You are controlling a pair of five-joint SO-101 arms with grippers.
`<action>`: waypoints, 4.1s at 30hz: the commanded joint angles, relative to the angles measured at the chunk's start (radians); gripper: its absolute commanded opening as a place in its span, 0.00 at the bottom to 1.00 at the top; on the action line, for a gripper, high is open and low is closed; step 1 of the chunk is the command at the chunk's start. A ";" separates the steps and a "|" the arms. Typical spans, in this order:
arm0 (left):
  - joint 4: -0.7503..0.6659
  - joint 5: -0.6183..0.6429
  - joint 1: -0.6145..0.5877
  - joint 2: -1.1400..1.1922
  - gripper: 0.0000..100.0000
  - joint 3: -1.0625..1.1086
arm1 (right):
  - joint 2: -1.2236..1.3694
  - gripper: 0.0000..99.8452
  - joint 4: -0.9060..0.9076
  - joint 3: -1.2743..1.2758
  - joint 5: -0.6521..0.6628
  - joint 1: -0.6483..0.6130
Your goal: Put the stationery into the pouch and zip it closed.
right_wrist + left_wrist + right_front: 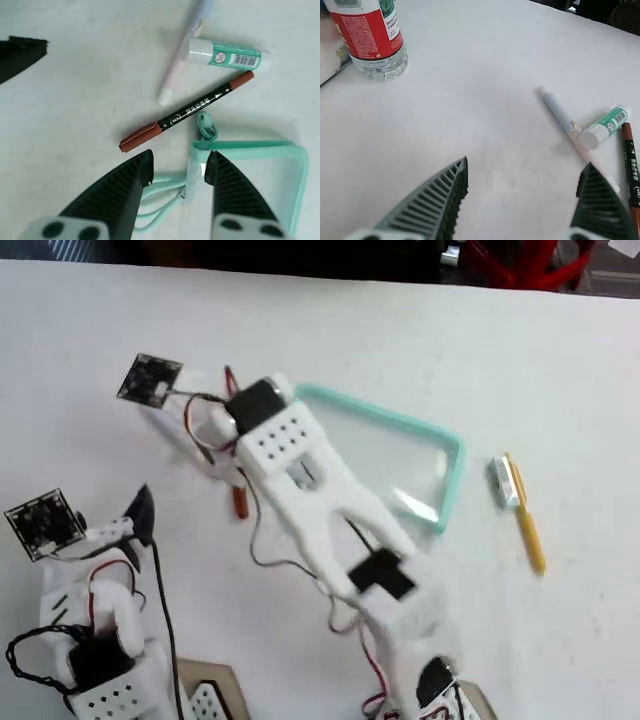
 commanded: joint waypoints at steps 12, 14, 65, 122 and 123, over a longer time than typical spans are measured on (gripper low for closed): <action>0.000 -0.037 0.035 -0.007 0.34 0.009 | 0.696 0.17 0.093 -0.859 0.048 0.110; 0.000 -0.037 0.035 -0.007 0.34 0.009 | 0.697 0.17 0.093 -0.859 0.048 0.130; 0.129 -0.204 0.380 -0.007 0.44 -0.046 | 0.143 0.02 0.128 -0.855 -0.146 0.219; -0.477 -0.012 0.895 0.765 0.36 -0.417 | -0.713 0.02 0.050 0.207 -0.680 0.246; -0.477 -0.012 0.895 0.765 0.33 -0.417 | -0.713 0.02 0.047 0.212 -0.680 0.246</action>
